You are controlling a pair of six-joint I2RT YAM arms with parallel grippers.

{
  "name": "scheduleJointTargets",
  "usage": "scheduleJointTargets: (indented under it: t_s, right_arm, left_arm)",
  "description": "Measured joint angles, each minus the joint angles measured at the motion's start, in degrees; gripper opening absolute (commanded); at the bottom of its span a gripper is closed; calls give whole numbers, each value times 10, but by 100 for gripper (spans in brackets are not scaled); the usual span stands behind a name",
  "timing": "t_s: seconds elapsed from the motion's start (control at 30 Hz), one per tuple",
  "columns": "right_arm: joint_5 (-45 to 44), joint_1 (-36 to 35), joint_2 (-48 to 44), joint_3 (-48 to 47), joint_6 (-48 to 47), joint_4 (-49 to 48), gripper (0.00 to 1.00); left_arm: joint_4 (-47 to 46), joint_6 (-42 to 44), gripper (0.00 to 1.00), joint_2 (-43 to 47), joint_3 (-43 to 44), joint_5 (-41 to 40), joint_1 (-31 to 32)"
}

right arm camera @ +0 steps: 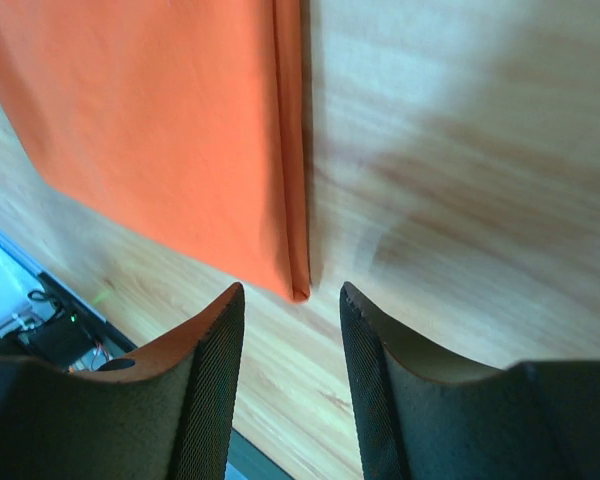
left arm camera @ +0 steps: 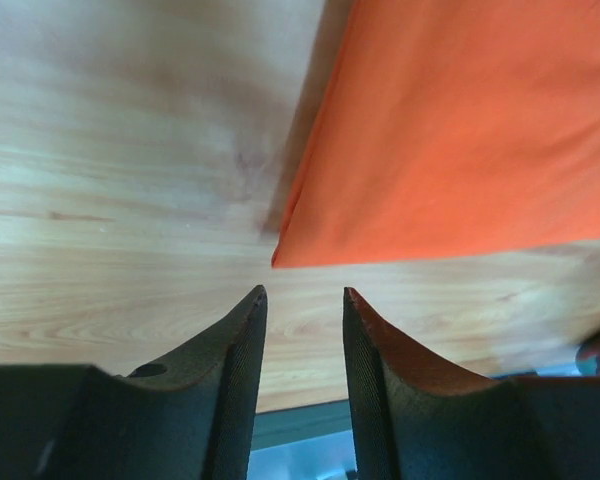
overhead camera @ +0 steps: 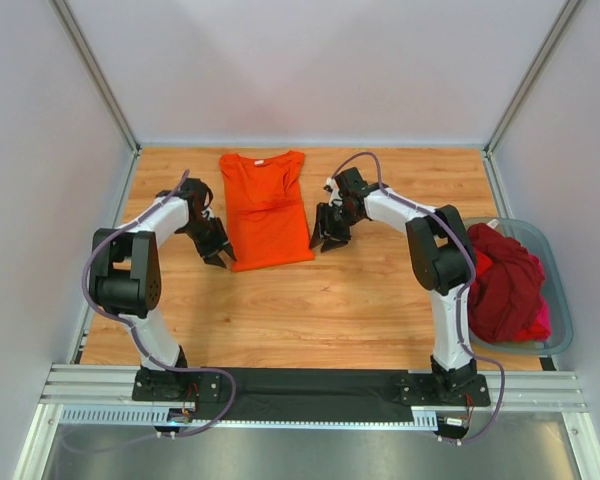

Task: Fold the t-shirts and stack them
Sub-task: Fold the tshirt

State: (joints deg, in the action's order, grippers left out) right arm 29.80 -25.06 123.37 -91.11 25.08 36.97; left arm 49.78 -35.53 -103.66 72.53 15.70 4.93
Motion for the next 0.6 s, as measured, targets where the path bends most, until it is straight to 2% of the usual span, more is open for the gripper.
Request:
scheduleJointTargets:
  t_s: [0.2, 0.37, 0.6]
  right_arm:
    - [13, -10, -2, 35, -2, -28, 45]
    - [13, -17, -1, 35, -6, -41, 42]
    - [21, -19, -3, 57, 0, -71, 31]
  left_arm:
    - [-56, -4, 45, 14, -104, 30, -1]
    - [-71, -3, 45, 3, -106, 30, -1]
    - [-78, -3, 47, 3, -92, 8, -2]
